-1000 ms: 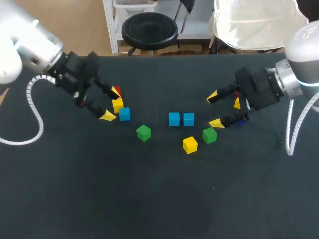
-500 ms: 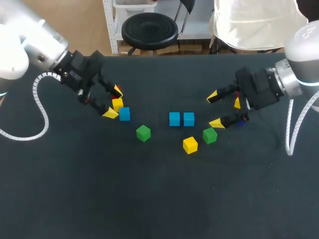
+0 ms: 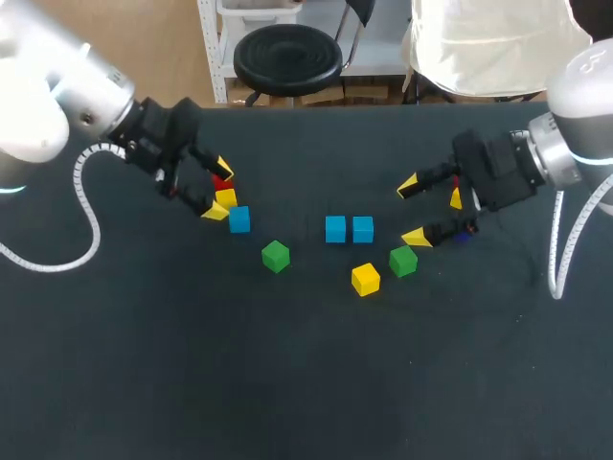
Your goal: Place the blue cubes, place green cubes on the blue cubes, place the yellow cubes on the green cubes, then place the red cubes on the yellow cubes, and place purple cube on the red cubes.
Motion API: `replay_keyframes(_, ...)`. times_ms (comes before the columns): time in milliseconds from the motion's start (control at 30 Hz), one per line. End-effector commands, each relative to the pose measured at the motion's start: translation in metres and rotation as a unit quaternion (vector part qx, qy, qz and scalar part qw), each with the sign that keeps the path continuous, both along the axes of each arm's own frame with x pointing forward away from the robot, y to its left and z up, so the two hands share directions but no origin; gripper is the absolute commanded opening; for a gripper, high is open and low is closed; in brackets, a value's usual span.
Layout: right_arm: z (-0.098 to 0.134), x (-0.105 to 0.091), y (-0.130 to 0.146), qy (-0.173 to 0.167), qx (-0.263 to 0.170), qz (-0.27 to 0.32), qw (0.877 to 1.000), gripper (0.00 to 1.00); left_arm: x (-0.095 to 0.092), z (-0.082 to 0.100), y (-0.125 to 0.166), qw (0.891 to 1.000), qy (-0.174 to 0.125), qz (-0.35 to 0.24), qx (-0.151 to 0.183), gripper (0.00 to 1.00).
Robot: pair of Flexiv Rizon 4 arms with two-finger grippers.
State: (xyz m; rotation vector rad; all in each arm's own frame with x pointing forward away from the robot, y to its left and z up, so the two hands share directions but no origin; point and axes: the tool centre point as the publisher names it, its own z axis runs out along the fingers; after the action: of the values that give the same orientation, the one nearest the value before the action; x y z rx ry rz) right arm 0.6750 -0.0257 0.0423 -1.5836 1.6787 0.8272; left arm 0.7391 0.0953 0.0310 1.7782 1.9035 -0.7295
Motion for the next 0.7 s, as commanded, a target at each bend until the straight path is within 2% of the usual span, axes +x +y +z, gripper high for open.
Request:
replay_keyframes(33, 0.000, 0.000, 0.000, -0.001, 0.001, 0.000, 1.000, 1.00, 0.006, -0.006, 0.001, 1.000, -0.007, 0.001, 0.022, 1.00)
replay_keyframes(433, 0.000, 0.000, 0.000, -0.001, 0.001, 0.000, 1.000, 1.00, -0.008, -0.015, 0.006, 1.000, 0.009, -0.003, 0.021, 1.00)
replay_keyframes(700, 0.000, 0.000, 0.000, -0.001, 0.001, 0.000, 1.000, 1.00, -0.007, -0.017, -0.005, 0.998, -0.006, -0.019, 0.053, 1.00)
